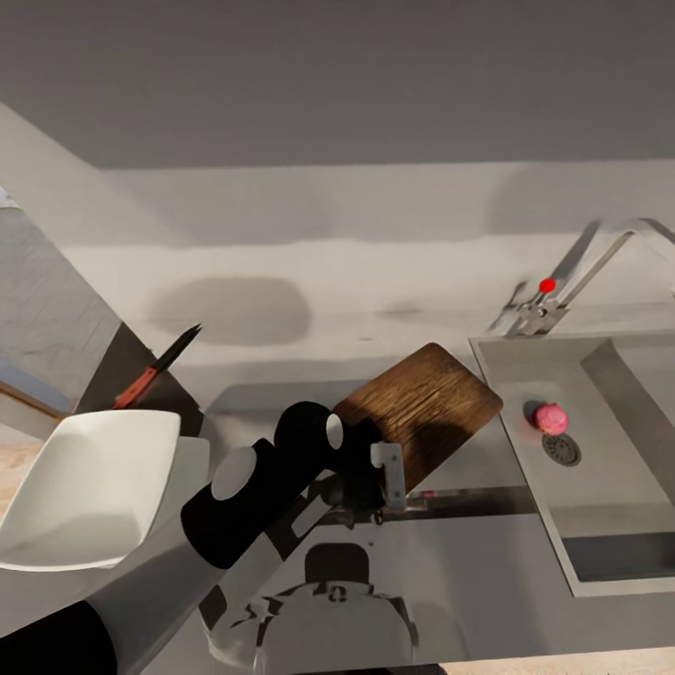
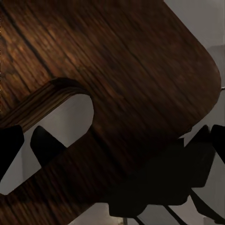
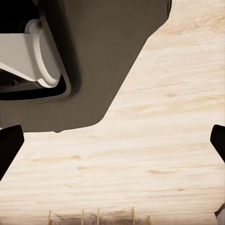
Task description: In the kitchen, take the Vidalia onion out of the sink, dice it on the chopping board with the paring knife, put the diced onion into the bowl on the countertop, then place both the paring knife and the chopping board into the sink.
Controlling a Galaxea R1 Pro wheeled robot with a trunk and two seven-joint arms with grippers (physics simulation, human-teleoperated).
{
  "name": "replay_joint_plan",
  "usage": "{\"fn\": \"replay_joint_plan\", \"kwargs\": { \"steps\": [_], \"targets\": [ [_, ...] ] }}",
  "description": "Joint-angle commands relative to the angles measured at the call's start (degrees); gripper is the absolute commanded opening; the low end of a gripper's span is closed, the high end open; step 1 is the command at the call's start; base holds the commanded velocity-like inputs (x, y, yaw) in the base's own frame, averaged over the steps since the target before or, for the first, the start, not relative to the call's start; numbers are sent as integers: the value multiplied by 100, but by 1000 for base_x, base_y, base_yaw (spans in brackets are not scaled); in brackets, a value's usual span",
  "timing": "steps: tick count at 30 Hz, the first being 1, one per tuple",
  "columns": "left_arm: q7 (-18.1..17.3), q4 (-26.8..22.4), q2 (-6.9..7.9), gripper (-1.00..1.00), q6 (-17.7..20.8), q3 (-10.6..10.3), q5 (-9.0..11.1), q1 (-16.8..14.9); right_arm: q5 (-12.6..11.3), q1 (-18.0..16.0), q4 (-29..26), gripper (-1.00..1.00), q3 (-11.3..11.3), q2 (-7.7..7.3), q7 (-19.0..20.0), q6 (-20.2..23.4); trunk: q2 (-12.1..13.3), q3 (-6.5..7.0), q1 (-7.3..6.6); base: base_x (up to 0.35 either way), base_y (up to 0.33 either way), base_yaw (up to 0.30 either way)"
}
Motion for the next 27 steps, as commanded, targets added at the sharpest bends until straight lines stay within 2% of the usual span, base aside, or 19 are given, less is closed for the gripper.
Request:
{"fn": "replay_joint_plan", "kwargs": {
  "steps": [1,6,7,27],
  "targets": [
    [-19,213,-1,100,31,-4,-52,-3,-59,0,-7,100,47,-2,2,17,-7,-18,4,0,0,0],
    [-26,214,9,100,45,15,-40,-3,-60,0,-7,100,48,0,2,17,-7,-30,4,0,0,0],
    [-29,204,30,-100,48,21,-22,0,-59,0,-9,100,48,0,2,17,-7,-30,4,0,0,0],
    [17,235,-12,-100,52,33,-41,-3,-60,0,14,100,47,-3,2,17,-7,-30,4,0,0,0]
  ]
}}
